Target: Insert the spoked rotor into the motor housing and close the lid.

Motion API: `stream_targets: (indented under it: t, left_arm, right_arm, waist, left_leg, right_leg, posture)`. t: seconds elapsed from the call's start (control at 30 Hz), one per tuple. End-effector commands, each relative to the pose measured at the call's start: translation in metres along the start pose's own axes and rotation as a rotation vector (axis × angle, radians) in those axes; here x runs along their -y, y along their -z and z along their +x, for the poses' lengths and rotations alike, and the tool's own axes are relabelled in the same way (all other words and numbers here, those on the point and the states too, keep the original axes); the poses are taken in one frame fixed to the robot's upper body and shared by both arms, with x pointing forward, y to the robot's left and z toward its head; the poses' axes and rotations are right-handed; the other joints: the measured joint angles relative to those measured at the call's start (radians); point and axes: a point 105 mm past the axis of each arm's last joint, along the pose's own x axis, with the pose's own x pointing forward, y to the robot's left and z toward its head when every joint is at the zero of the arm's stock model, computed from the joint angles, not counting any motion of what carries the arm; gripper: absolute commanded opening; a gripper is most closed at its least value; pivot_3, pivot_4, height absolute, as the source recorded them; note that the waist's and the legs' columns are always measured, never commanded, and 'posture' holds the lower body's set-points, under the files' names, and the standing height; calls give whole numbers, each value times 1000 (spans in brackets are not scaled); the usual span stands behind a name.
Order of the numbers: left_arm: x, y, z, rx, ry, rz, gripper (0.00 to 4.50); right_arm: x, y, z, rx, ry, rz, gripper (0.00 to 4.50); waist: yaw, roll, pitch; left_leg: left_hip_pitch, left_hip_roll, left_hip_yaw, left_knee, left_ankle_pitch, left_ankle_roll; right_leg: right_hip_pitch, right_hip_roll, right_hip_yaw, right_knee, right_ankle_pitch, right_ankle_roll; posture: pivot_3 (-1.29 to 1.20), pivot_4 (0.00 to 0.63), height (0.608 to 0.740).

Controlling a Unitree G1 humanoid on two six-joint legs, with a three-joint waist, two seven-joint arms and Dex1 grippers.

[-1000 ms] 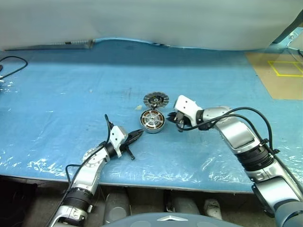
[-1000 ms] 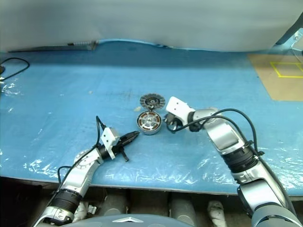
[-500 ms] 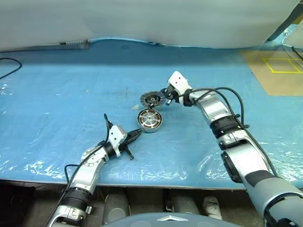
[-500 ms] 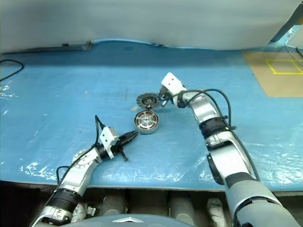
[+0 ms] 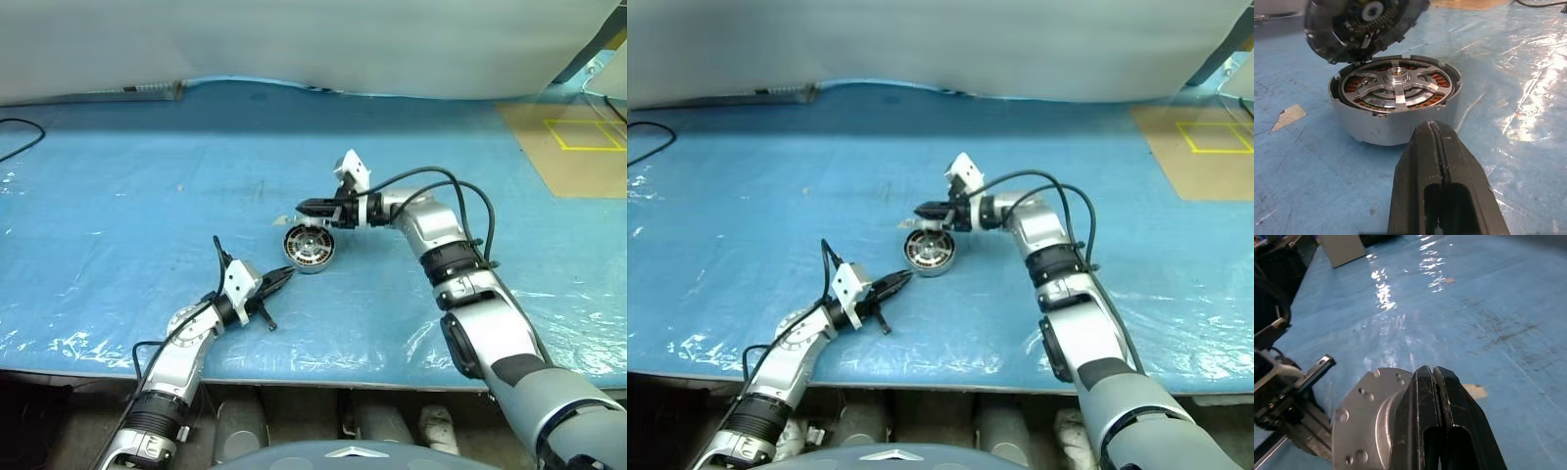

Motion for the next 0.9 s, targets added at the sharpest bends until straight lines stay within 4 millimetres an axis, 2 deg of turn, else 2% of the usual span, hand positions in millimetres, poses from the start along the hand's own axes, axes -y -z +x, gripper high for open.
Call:
stream_targets:
  t: [0.03,0.23,0.33,0.4,0.5,0.63,0.73,0.9]
  left_arm:
    - [1,-9,0,32,0,14,0]
    - [2,-7,0,28,5,10,0]
    - [2,-7,1,28,13,10,0]
    - [2,-7,2,28,15,9,0]
    - [2,-8,4,30,19,9,0]
    - [2,-7,3,29,20,9,0]
    - [2,-6,4,29,21,6,0]
    - [3,-3,4,28,21,1,0]
  right_arm:
    - [-14,1,5,10,-28,5,25]
    - [-32,32,13,-15,6,77,25]
    - [-39,38,14,-9,20,101,25]
    - [-41,37,14,0,31,104,25]
    - [-45,25,12,35,59,54,25]
    - [-44,13,6,22,152,-115,25]
    - [-40,10,2,29,210,-147,604]
    - [-35,13,-2,13,255,-174,2328]
  waist:
    - [0,0,0]
    - [0,0,0]
    - [-1,0,0]
    - [-1,0,0]
    - [0,0,0]
    - [-1,0,0]
    - [-1,0,0]
    - [-1,0,0]
  left_leg:
    - [0,0,0,0,0,0]
    - [1,0,0,0,-1,-5]
    - [2,0,0,-1,0,-7]
    - [2,-1,0,-1,0,-7]
    - [3,-1,0,-1,0,-7]
    - [2,-1,0,-3,0,-8]
    - [2,-2,0,-3,0,-8]
    - [3,-2,0,-4,0,-8]
  right_leg:
    - [0,0,0,0,0,0]
    - [0,0,0,0,0,0]
    - [0,0,1,0,0,0]
    - [1,0,1,0,0,0]
    - [1,0,1,-1,0,0]
    - [1,0,1,-2,0,0]
    - [1,0,1,-2,0,0]
    - [1,0,2,-2,0,1]
  posture:
    - [0,150,740]
    - [0,150,740]
    - [0,150,740]
    - [0,150,740]
    - [0,150,740]
    - [0,150,740]
    - [0,150,740]
    - [0,150,740]
